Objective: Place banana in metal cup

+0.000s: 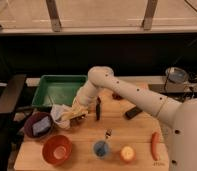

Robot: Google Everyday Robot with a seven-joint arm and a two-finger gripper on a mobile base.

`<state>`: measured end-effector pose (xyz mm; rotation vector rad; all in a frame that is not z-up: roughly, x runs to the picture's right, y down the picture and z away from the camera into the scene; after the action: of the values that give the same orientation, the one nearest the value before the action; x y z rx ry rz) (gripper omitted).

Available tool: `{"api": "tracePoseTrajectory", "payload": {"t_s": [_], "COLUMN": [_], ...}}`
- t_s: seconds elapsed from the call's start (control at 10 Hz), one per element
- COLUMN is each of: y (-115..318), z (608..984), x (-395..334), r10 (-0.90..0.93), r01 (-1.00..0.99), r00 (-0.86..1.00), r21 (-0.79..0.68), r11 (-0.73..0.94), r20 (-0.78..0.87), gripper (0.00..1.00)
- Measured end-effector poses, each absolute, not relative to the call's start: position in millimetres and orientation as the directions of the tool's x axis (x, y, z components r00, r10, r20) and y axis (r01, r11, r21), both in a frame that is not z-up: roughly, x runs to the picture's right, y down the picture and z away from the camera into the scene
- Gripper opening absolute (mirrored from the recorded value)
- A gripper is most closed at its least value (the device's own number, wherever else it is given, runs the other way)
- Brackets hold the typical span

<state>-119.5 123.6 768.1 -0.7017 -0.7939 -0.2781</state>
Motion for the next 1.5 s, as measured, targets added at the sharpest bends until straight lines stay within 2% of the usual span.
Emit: {"api": "tracePoseTrajectory", "payload": {"t_s": [0.3, 0.5, 1.0, 1.1, 1.5], "y": [130, 130, 118, 117, 115], "z": [783, 786, 778, 777, 776], "x": [-125, -123, -119, -118, -114], "r10": [0.028, 0.025, -0.008, -0.009, -0.016], "r01": [0.475, 0.469, 0.465, 0.465, 0.465], "r00": [0.685, 0.694, 0.706, 0.706, 0.713], "r21": [-0.476, -0.478, -0.455, -0.454, -0.456], "r11": [0.74, 0.742, 0.76, 0.76, 0.759], "r20": [0.728, 0.719, 0.709, 0.708, 0.701], "gripper": [0.02, 0.18, 0.71, 0.78, 0.8]}}
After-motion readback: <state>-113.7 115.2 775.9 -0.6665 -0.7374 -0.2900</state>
